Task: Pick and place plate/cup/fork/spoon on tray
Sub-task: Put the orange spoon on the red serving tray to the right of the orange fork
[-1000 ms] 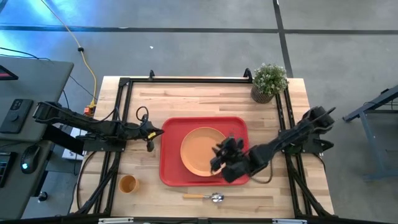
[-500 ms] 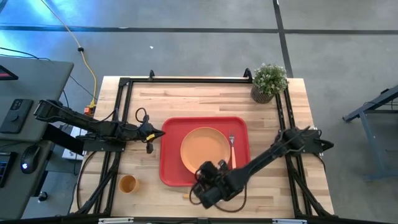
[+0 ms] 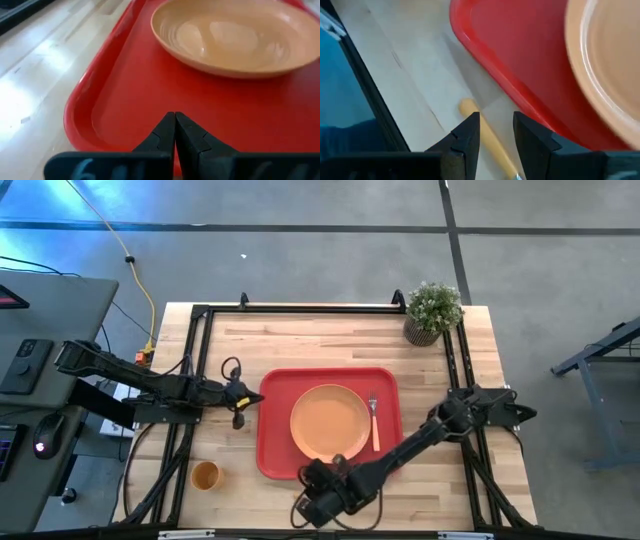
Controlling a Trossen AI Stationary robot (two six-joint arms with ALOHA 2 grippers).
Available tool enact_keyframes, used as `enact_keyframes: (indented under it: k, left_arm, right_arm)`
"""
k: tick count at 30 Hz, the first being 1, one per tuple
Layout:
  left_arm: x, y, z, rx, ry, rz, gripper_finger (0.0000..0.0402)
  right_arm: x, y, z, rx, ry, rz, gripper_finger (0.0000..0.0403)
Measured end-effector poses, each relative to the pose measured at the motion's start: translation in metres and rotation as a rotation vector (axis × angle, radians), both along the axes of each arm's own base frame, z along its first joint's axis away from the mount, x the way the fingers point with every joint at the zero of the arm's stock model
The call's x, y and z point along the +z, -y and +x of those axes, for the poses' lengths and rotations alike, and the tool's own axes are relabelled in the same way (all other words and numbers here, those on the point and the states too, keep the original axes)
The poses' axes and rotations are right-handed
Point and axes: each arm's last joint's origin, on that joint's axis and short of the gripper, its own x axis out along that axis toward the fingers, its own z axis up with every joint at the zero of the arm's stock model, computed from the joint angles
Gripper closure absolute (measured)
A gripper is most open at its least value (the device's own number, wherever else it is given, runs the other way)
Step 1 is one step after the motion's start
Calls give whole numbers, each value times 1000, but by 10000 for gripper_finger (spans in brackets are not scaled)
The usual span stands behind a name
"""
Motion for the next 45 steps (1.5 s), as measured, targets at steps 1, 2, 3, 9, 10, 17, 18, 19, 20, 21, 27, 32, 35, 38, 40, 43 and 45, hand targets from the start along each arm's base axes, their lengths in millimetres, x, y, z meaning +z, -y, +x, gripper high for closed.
enact_keyframes:
  k: [1,2,3,9,10,17,18,19,20,21,27,32,35,38,40,43,45]
  left_arm:
    - [-1,0,0,0,-10,1,401]
    - [-2,0,-1,0,-20,3,401]
    - [-2,0,-1,0,-27,6,401]
    - [5,-1,2,12,50,43,401]
    - [8,0,3,15,81,38,401]
    - [12,1,5,-35,120,27,401]
    - [12,1,5,-35,120,27,401]
    - [12,1,5,-34,121,28,401]
    - [12,1,5,-33,121,28,401]
    - [12,1,5,-35,121,32,401]
    - [12,2,5,-31,128,-20,401]
    - [15,3,7,-16,181,-146,401]
    - [16,4,7,-32,193,-222,401]
    - [16,4,7,-32,192,-238,401]
    - [17,4,7,-17,200,-228,401]
    - [17,3,7,7,212,-215,401]
    - [18,3,7,8,213,-209,401]
  right_arm:
    - [2,3,5,-8,42,-16,293]
    - [4,7,10,-18,87,-43,293]
    - [6,10,15,-20,122,-75,293]
    - [12,30,32,-9,202,-195,293]
    - [12,32,33,-25,207,-218,293]
    - [10,27,22,-172,212,-216,293]
    - [9,25,18,-197,201,-206,293]
    - [7,22,13,-223,186,-201,293]
    - [5,20,7,-246,164,-196,293]
    - [3,17,1,-270,140,-193,292]
    - [-3,2,-29,-346,70,-235,292]
    - [-6,10,-41,-448,-66,-182,292]
    - [-8,-2,-57,-492,-152,-113,292]
    - [-9,-18,-72,-525,-150,-86,292]
    - [-9,-25,-77,-542,-147,-50,292]
    - [-10,-35,-82,-576,-190,51,292]
    - [-11,-44,-90,-591,-212,90,292]
